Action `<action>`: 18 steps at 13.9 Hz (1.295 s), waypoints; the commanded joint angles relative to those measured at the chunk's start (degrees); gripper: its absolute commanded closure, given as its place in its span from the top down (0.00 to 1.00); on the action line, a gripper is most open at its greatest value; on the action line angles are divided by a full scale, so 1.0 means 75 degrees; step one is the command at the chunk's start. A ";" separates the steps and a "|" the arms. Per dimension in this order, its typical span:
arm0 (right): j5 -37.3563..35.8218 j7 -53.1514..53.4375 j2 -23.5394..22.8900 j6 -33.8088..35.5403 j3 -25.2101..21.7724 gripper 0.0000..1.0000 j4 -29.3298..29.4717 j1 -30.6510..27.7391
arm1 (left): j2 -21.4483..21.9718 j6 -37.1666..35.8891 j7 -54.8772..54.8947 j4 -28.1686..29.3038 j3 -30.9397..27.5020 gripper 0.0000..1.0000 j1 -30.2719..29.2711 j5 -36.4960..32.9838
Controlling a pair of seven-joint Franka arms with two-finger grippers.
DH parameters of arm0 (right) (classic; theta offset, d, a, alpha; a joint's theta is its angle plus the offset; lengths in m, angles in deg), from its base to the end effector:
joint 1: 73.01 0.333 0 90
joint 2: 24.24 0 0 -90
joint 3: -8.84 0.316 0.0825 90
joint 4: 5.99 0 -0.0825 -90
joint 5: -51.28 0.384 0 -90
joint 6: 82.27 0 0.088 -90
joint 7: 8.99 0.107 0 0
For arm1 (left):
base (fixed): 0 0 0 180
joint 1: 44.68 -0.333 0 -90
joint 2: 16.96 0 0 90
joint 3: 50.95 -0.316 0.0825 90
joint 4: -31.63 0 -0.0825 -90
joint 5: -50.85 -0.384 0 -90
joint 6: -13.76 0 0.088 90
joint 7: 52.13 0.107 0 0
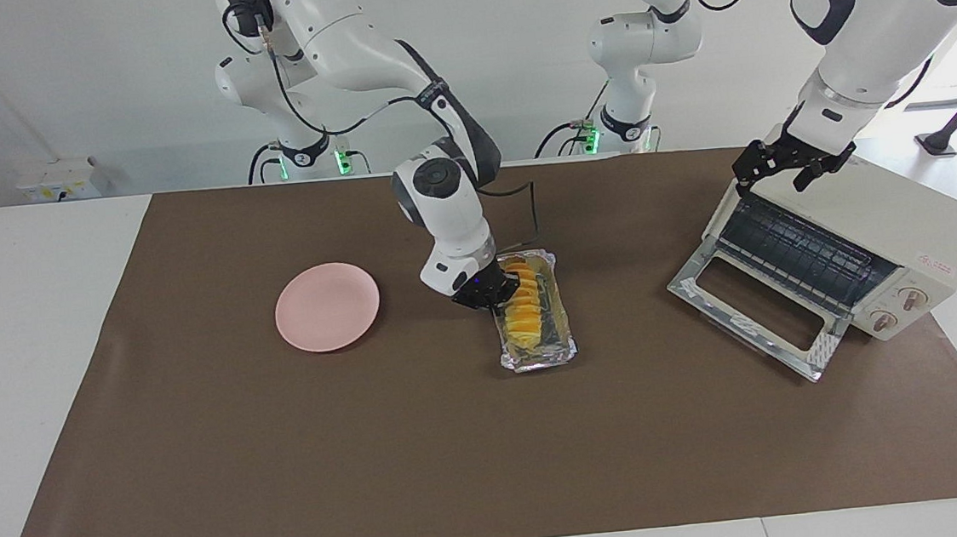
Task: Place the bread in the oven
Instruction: 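Push the foil tray toward the oven with the right gripper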
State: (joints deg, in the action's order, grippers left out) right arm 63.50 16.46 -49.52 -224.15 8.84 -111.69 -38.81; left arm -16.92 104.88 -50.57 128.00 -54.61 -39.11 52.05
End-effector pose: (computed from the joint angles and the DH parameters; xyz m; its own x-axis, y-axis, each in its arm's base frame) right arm 0.5464 0.3705 0.3055 0.9959 -0.0128 0.0899 0.0073 -0.9755 -0.2198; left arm 0.5506 -0.0206 0.5742 0.9941 -0.0600 -0.0902 -0.0581 -0.9980 0.0233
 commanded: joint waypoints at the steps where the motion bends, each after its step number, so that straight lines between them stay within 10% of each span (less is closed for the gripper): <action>1: -0.0082 0.0180 0.0218 -0.0055 -0.0011 1.00 -0.0203 -0.0037 | 0.0136 -0.0079 -0.0067 0.0041 -0.0015 1.00 -0.0004 0.0063; 12: -0.0094 -0.0122 0.0978 0.3025 -0.0175 1.00 0.1040 -0.1547 | 0.0136 -0.0079 -0.0067 0.0041 -0.0015 1.00 -0.0004 0.0063; 18: -0.0338 -0.3202 0.1693 0.3928 -0.0175 1.00 0.1028 -0.3280 | 0.0136 -0.0079 -0.0067 0.0041 -0.0015 1.00 -0.0004 0.0063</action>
State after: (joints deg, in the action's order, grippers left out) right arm 62.83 -0.69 -39.05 -196.70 6.72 -103.18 -58.87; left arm -16.92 104.88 -50.57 128.00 -54.61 -39.11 52.05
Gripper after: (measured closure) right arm 0.000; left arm 0.000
